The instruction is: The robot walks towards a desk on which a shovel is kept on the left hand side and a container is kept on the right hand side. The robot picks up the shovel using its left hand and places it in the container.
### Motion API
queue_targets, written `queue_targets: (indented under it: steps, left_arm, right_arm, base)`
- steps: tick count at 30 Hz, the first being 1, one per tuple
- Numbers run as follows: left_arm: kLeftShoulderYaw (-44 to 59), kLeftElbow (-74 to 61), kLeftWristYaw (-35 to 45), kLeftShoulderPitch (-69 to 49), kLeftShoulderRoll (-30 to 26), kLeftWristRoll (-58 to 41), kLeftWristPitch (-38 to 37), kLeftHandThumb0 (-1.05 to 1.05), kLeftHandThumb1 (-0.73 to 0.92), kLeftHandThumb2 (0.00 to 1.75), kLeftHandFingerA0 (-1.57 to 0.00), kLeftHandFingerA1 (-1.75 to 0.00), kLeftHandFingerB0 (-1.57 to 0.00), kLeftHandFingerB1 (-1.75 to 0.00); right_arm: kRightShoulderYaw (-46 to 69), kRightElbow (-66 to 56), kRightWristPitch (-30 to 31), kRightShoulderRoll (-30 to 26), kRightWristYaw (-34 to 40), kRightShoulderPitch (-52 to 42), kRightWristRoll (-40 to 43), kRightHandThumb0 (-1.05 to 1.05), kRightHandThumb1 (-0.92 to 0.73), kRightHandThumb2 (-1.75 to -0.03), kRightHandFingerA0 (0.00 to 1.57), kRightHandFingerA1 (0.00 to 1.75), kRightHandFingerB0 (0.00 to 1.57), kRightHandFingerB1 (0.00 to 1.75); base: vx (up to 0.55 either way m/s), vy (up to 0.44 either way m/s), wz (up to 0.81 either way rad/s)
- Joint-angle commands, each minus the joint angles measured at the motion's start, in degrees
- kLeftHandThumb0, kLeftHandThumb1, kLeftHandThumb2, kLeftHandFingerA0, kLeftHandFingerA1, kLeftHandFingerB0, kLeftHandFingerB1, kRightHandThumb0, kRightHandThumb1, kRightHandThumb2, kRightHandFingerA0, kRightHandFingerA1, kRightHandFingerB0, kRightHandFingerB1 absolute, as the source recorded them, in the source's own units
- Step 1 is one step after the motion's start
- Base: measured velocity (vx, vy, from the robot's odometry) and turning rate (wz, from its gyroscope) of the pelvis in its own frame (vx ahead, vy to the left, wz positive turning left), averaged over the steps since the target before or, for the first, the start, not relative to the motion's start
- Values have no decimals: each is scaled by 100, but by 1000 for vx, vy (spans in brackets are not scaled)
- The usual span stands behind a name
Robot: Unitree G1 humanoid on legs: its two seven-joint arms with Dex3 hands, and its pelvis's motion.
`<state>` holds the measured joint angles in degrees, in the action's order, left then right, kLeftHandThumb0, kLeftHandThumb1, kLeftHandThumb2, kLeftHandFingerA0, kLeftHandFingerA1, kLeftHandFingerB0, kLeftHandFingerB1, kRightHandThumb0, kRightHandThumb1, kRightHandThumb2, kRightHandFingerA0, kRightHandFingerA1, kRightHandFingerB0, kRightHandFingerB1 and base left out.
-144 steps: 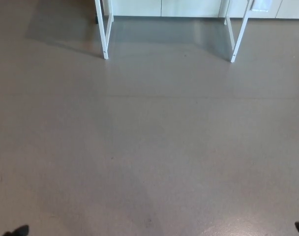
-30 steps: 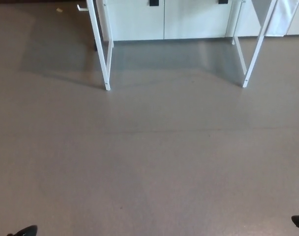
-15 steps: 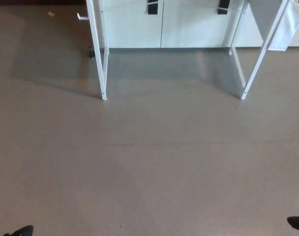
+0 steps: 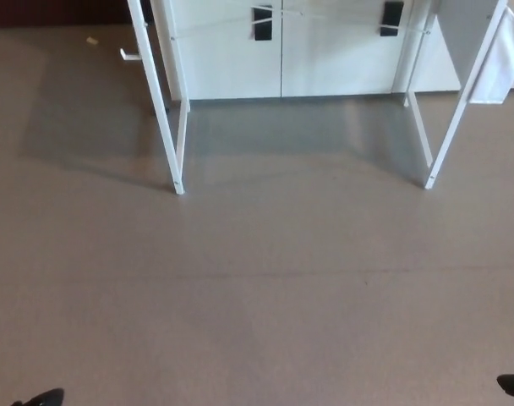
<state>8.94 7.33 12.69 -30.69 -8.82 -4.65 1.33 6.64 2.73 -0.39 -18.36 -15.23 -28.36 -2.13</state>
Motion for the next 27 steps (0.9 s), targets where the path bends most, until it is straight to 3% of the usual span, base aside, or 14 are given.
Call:
queue_targets:
  steps: [1, 15, 27]
  left_arm:
    - [13, 18, -42, -27, -79, 84, -276, -16, 49, 91, -31, -56, -14, -48]
    - [-12, 163, -62, 21, -101, 122, -419, -15, 49, 91, -29, -55, -15, -48]
    - [-23, 119, -52, 17, -110, 93, -379, -16, 48, 91, -29, -55, -15, -48]
  right_arm:
    - [-6, 11, -21, -41, -50, 5, 38, -25, -59, -56, 59, 55, 36, 45]
    - [-29, 30, 25, -59, -19, 46, 16, -25, -59, -57, 59, 57, 37, 46]
    - [-32, 75, 23, -80, -44, 86, 37, -26, -60, -57, 59, 55, 36, 45]
  base:
    - [170, 18, -14]
    - [207, 86, -8]
    - [247, -127, 11]
